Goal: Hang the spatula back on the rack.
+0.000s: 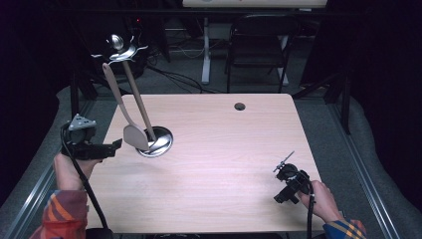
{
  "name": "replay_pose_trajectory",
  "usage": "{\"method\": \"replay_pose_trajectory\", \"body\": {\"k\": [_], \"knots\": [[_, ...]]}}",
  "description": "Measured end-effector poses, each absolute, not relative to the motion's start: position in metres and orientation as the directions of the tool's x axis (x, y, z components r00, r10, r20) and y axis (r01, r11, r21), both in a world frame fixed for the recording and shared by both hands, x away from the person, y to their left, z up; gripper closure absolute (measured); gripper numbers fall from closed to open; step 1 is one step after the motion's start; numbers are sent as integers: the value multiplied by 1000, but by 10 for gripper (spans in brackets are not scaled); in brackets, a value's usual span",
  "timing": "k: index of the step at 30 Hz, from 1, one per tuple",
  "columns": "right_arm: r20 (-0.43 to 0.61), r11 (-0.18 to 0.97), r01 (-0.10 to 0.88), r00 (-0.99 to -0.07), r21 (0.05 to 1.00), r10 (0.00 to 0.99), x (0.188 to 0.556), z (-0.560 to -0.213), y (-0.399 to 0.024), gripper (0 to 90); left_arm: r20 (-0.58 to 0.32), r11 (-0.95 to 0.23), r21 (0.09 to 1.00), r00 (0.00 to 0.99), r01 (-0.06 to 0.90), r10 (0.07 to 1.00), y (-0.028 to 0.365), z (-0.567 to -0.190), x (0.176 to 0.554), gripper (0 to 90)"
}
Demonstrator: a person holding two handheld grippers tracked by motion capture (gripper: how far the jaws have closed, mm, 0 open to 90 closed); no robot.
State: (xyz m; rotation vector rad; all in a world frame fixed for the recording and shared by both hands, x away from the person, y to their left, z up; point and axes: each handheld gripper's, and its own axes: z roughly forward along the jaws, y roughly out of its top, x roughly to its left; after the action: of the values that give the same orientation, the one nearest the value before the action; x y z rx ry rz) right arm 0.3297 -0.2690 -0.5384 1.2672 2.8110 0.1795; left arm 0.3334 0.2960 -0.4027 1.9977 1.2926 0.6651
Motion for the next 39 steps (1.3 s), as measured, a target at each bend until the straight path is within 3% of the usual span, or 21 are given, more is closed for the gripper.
{"method": "replay_pose_trajectory", "body": {"k": [4, 6, 10, 39], "knots": [[-2, 658, 742, -663, 129, 748, 329, -538, -269, 160, 59, -306, 727, 388, 615, 920, 296, -413, 330, 62], [11, 626, 760, -637, 177, 770, 327, -543, -268, 160, 59, -313, 713, 391, 627, 919, 296, -418, 329, 52], [-4, 656, 743, -661, 134, 750, 329, -538, -270, 160, 57, -323, 698, 401, 639, 914, 297, -427, 327, 45], [6, 652, 745, -660, 140, 752, 330, -541, -271, 160, -22, -339, 549, 419, 764, 908, 290, -497, 312, 2]]}}
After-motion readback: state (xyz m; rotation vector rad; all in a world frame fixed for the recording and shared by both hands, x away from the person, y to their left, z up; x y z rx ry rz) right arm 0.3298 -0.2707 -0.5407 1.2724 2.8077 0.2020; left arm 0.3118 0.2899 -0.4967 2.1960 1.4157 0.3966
